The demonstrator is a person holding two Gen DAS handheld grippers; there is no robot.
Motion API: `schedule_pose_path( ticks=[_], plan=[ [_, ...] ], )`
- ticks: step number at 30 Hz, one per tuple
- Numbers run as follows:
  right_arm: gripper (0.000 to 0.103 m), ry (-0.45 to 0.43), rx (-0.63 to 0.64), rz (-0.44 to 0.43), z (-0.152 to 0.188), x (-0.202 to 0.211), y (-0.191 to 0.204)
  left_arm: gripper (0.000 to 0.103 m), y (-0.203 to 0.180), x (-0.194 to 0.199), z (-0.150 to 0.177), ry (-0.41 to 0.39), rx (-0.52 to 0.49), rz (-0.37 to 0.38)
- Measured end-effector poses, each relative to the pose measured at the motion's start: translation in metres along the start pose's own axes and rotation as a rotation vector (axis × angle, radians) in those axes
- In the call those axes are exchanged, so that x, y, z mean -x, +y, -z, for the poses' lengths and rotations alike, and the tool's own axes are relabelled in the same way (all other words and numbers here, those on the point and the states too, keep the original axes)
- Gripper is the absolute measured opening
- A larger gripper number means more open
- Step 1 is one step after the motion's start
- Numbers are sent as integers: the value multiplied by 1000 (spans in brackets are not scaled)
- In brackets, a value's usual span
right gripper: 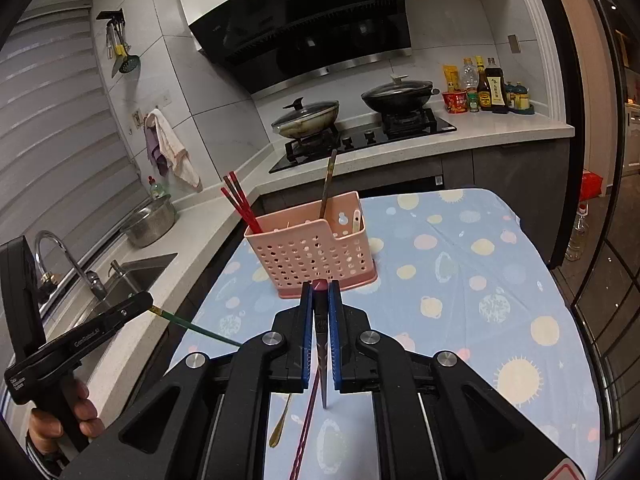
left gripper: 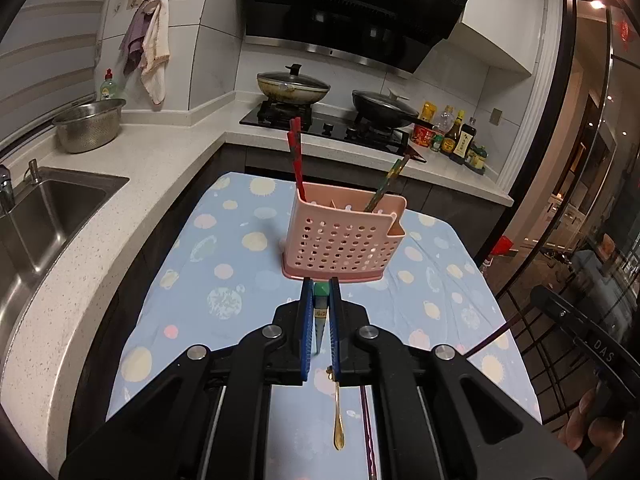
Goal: Organize utensils
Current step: 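Carry both chopsticks up and lower them into the pink holder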
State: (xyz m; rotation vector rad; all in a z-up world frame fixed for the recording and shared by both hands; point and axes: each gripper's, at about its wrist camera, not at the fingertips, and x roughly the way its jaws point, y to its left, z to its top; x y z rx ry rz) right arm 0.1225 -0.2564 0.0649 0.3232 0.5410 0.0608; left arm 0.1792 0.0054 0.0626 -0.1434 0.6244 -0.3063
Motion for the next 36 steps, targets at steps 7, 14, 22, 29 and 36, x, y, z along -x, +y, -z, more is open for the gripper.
schedule_pose_path(
  ticks=[7, 14, 22, 29, 36],
  plan=[
    [7, -56, -9, -20, -32, -8, -2, 7, -7, -7, -33, -57, -18, 16],
    [7, -108, -22, -47, -68, -23, 0, 7, -14, -16, -72, -116, -23, 36],
    [7, -173, -7, -76, -119, -46, 12, 7, -22, -26, -126, -200, -35, 52],
    [7, -230, -3, -89, -167, -73, 24, 7, -33, -35, -174, -282, -76, 48],
    [7, -230, -13, -85, -185, -107, 28, 7, -30, -72, -193, -269, -82, 34]
  ],
)
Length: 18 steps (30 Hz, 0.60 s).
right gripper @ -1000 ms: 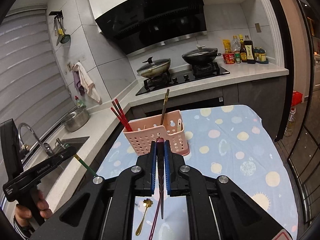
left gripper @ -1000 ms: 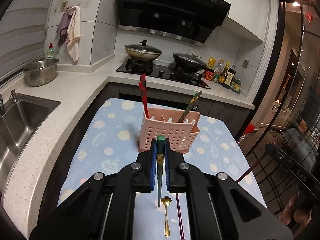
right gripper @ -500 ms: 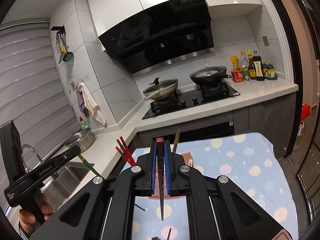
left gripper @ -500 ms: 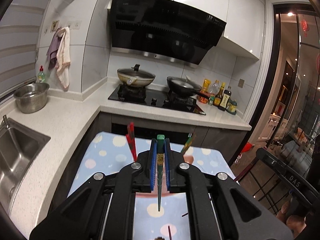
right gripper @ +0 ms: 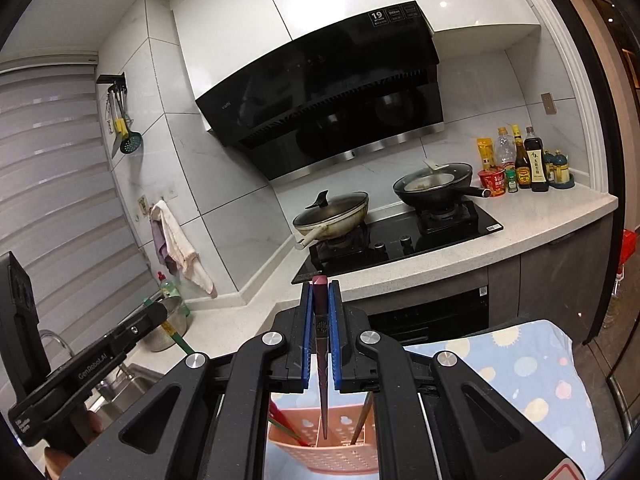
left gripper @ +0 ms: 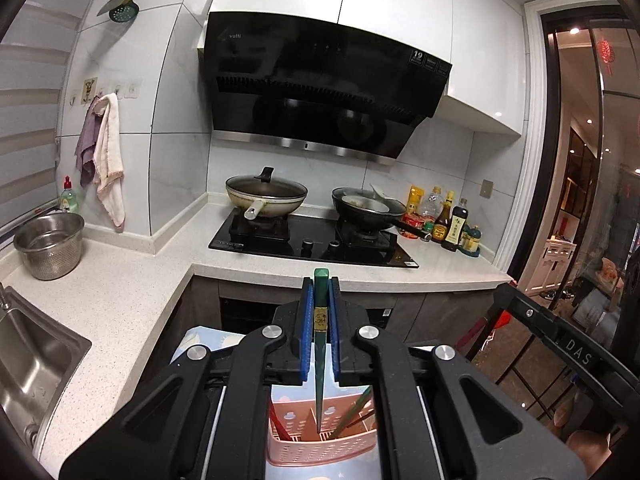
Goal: Organize utensils
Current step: 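Carry both chopsticks up and lower them into the pink holder, then open both tools to release the chopsticks into the holder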
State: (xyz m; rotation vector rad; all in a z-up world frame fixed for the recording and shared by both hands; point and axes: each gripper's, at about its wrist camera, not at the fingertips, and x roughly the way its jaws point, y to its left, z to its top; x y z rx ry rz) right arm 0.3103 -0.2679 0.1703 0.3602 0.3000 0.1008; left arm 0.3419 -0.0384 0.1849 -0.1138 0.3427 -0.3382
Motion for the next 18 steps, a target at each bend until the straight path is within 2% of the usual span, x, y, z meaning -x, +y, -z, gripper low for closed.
schedule_pose_path(
  ticks=[8, 15, 18],
  plan=[
    [7, 106, 1, 23, 30, -38, -8, 7, 11, -33, 24, 78, 13, -22],
    [7, 171, 16, 39, 55, -54, -9, 7, 19, -50, 44, 136, 28, -33],
    [13, 168, 17, 44, 59, -54, -10, 7, 23, -52, 48, 150, 45, -43]
  ],
)
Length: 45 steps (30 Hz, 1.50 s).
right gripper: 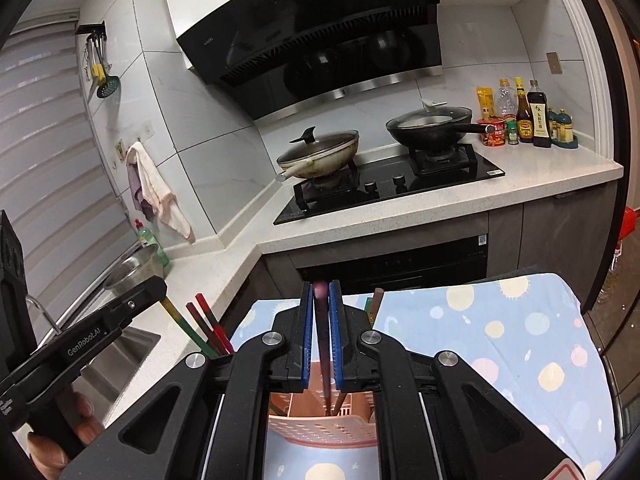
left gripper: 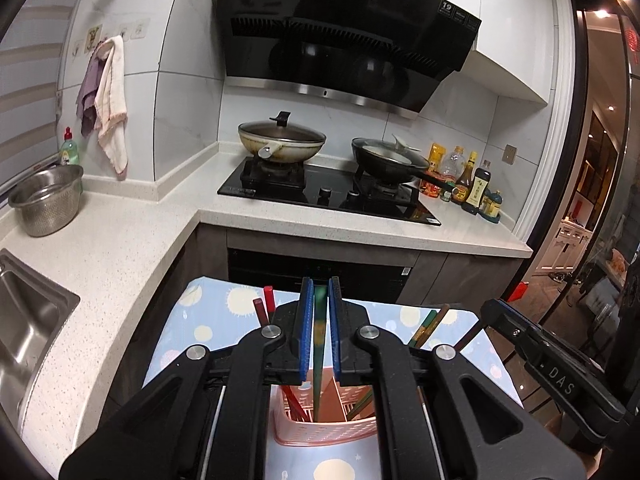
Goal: Organize utensils
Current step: 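Open both tools to release the chopsticks into the holder, then withdraw both open tools back over the gold spoon and last chopstick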
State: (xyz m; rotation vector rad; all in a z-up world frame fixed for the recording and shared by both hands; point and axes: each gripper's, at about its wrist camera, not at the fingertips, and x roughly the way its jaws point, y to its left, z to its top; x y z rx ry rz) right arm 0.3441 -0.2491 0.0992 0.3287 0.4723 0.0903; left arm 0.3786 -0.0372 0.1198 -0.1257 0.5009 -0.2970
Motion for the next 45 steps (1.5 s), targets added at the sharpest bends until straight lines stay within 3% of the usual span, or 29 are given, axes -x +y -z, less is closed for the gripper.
schedule_pose_path(
  ticks=[1, 4, 5, 19, 26, 37, 45],
  plan=[
    [17, -3, 2, 7, 1, 1, 0, 11, 1, 0, 2, 1, 2, -9],
    [26, -9, -3, 12, 2, 2, -2, 39, 1, 3, 4, -1, 11, -31],
    [27, -10, -4, 12, 3, 4, -2, 40, 2, 5, 6, -6, 11, -33],
    [28, 2, 21, 8, 16, 29, 7, 40, 1, 20, 21, 15, -7, -26],
    [33, 39, 33, 7, 40, 48, 11, 40, 2, 34, 47, 55, -16, -30],
    [33, 186, 66, 33, 126, 84, 12, 40, 8, 57, 125, 186, -33, -48],
    [33, 363, 54, 54, 215, 112, 6, 40, 18, 79, 190, 287, 14, -66]
  ],
)
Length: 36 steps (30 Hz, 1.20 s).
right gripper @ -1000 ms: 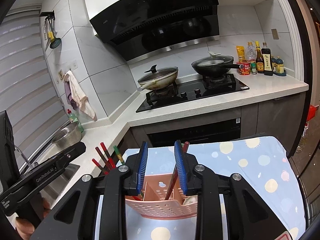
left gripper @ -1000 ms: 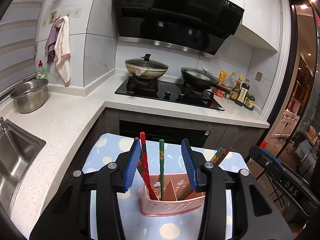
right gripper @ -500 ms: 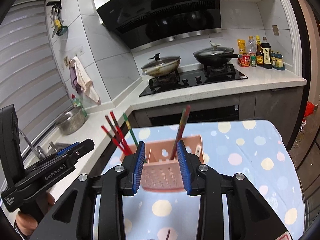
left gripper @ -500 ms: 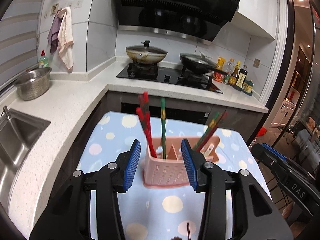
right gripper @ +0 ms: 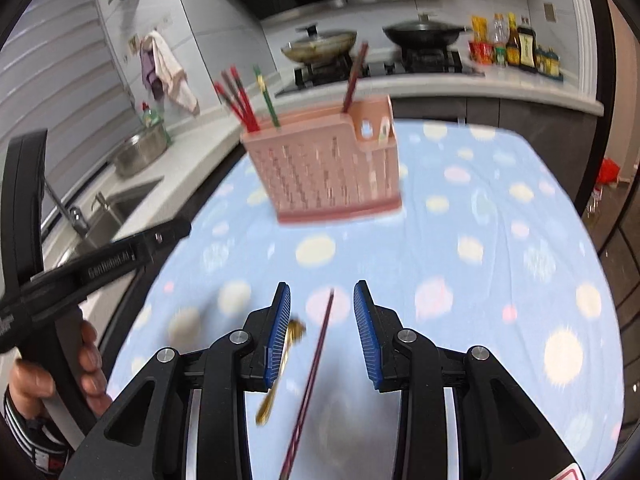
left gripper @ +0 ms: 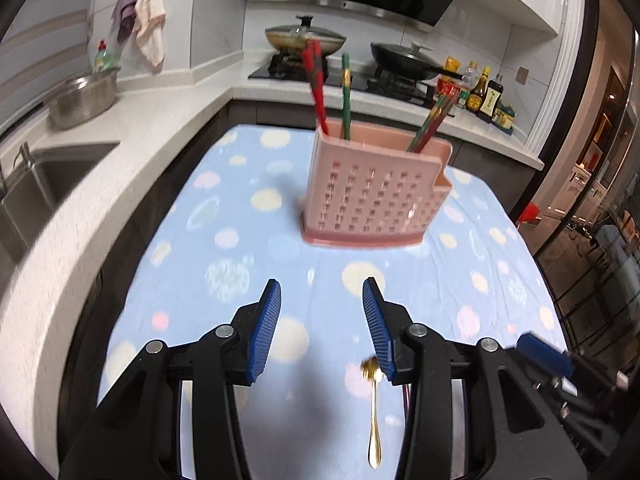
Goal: Organize utensils
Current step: 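Withdraw both open tools back over the gold spoon and last chopstick, then grasp the gold spoon with the left tool while the right tool grasps the dark red chopstick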
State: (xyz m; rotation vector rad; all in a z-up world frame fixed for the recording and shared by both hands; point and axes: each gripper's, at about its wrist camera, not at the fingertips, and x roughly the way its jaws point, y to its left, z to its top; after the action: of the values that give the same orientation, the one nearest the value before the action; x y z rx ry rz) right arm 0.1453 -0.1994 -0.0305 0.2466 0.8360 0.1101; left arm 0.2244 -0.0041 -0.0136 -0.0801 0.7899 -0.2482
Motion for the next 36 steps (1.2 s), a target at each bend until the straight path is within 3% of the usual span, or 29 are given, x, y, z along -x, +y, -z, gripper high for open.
schedule_pose_path(
  ticks=[8, 13, 27, 36],
  plan=[
    [33, 179, 33, -7, 85, -9, 7, 40, 14, -1, 71, 124, 53, -18],
    [33, 244, 63, -32, 110, -13, 18, 40, 18, 3, 98, 173, 66, -29],
    [30, 277, 140, -28, 122, -26, 39, 40, 14, 11, 132, 226, 39, -40],
    [11, 271, 138, 14, 121, -28, 34, 40, 8, 9, 135, 241, 27, -20]
  ],
)
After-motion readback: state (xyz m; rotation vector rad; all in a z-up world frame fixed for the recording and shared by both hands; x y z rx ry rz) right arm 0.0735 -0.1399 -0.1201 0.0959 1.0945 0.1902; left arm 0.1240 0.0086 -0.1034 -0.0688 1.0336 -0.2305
